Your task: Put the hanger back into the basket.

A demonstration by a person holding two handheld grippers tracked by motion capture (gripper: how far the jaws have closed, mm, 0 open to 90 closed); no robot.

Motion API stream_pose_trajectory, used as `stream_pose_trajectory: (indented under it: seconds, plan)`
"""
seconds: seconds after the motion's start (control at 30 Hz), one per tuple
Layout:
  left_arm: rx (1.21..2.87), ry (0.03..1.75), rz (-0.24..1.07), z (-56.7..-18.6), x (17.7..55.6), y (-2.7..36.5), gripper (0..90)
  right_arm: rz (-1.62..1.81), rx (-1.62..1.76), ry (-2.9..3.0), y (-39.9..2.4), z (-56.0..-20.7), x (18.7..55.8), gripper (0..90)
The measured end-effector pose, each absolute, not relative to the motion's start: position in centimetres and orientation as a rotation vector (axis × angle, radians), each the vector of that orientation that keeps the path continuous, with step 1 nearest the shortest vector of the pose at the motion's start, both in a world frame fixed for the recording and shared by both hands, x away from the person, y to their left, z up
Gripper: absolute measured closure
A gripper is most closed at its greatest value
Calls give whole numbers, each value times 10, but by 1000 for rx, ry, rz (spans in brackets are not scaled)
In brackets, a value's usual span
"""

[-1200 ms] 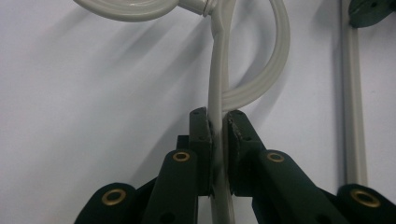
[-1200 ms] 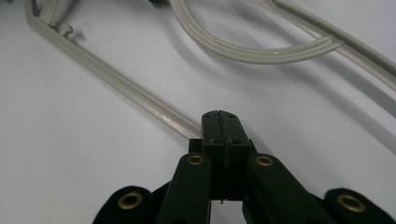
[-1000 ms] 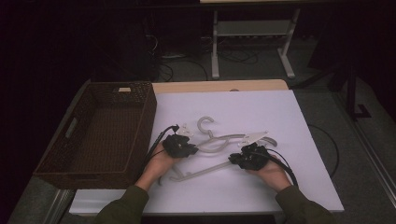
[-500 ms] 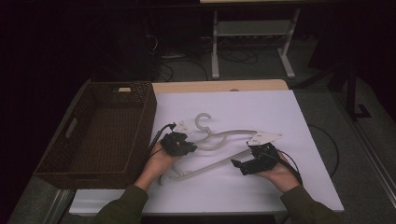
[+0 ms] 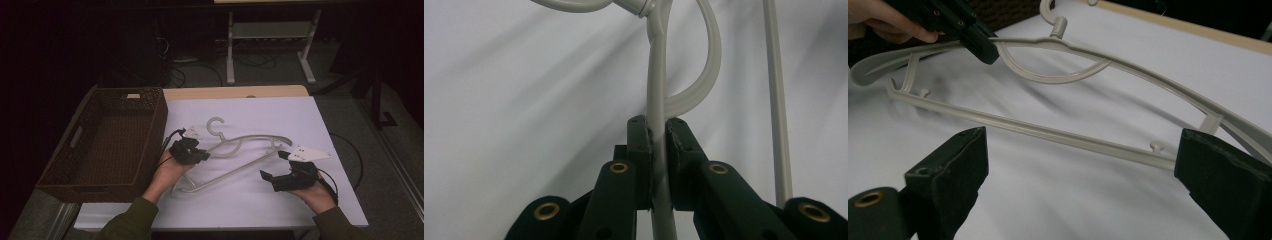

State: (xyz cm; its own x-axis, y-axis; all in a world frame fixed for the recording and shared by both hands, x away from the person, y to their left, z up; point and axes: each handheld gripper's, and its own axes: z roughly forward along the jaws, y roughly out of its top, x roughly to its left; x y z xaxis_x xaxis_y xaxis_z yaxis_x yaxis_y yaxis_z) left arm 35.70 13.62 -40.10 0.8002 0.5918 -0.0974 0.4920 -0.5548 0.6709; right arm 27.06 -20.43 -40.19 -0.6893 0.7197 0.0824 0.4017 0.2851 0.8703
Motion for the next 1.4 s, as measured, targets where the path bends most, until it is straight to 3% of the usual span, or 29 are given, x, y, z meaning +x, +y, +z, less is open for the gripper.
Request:
stream_pose_trajectory:
  seconds: [0.6,1.4]
  plan:
    - [2236,818,262,-344,361,138,831,1398,1072,2094,-244,-402,249,63]
    - [2129,880,371,-262,366,203,832,1409,1098,2057,-250,-404,246,63]
